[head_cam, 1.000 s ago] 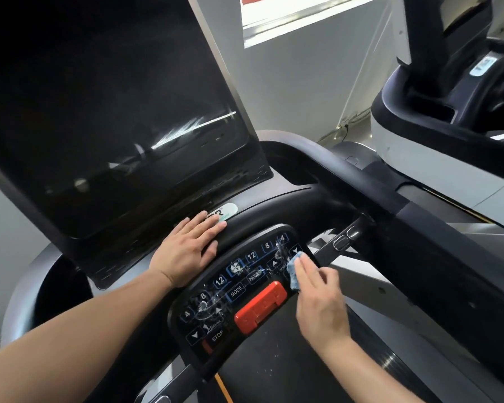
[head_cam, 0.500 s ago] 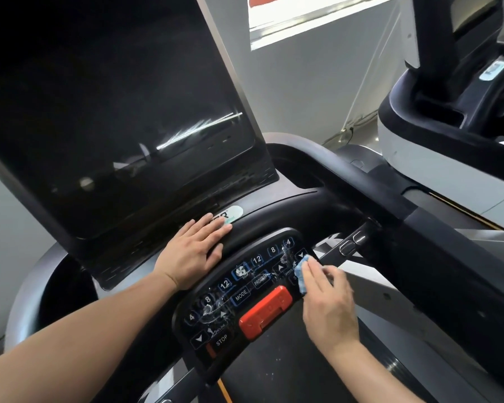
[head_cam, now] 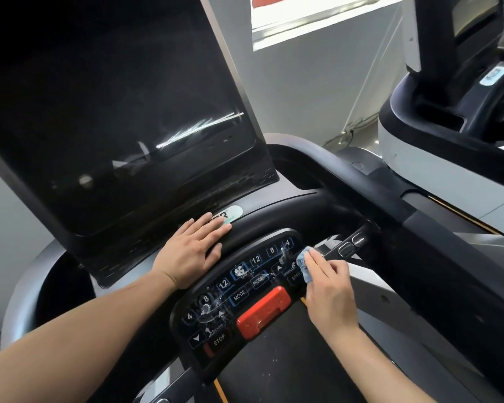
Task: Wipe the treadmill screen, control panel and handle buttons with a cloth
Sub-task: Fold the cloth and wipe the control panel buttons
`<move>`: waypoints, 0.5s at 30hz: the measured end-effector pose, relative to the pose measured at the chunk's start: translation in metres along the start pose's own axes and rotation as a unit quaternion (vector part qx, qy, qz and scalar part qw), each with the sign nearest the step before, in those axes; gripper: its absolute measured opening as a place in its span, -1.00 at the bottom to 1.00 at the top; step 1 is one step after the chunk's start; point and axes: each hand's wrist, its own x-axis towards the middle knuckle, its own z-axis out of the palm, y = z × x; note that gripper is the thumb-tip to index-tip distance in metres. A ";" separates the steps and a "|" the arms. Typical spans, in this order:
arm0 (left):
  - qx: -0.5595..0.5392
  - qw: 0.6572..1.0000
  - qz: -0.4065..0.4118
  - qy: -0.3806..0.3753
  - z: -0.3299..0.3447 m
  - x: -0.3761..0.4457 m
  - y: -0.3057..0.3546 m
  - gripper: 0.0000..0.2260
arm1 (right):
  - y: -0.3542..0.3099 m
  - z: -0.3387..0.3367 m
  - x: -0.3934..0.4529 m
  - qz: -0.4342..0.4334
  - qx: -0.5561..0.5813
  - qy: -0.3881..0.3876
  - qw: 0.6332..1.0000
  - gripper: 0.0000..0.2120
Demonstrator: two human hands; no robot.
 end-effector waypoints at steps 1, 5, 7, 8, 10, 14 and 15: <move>0.000 1.000 -0.001 0.000 0.000 -0.001 0.001 -0.53 | -0.007 0.004 -0.002 0.004 -0.006 -0.011 1.000 -0.47; -0.002 1.000 0.000 0.002 -0.002 -0.001 0.000 -0.53 | -0.008 0.006 -0.006 -0.136 -0.021 -0.043 0.989 -0.55; 0.001 1.000 -0.002 -0.003 -0.002 0.000 0.001 -0.52 | 0.001 0.003 0.008 -0.058 -0.002 -0.016 0.998 -0.51; 0.002 1.000 -0.002 -0.005 -0.002 0.000 0.002 -0.52 | -0.002 0.005 0.009 -0.031 -0.002 -0.012 0.999 -0.49; 0.001 1.000 -0.002 -0.002 -0.001 -0.002 0.001 -0.52 | -0.015 0.012 -0.003 -0.078 -0.007 -0.029 0.997 -0.50; -0.001 1.000 0.000 -0.001 -0.003 0.000 0.001 -0.53 | 0.004 0.009 0.006 -0.077 -0.006 -0.034 0.996 -0.51; 0.000 1.000 -0.001 -0.002 -0.002 0.000 0.002 -0.53 | 0.002 0.009 0.008 -0.035 0.000 -0.022 0.999 -0.50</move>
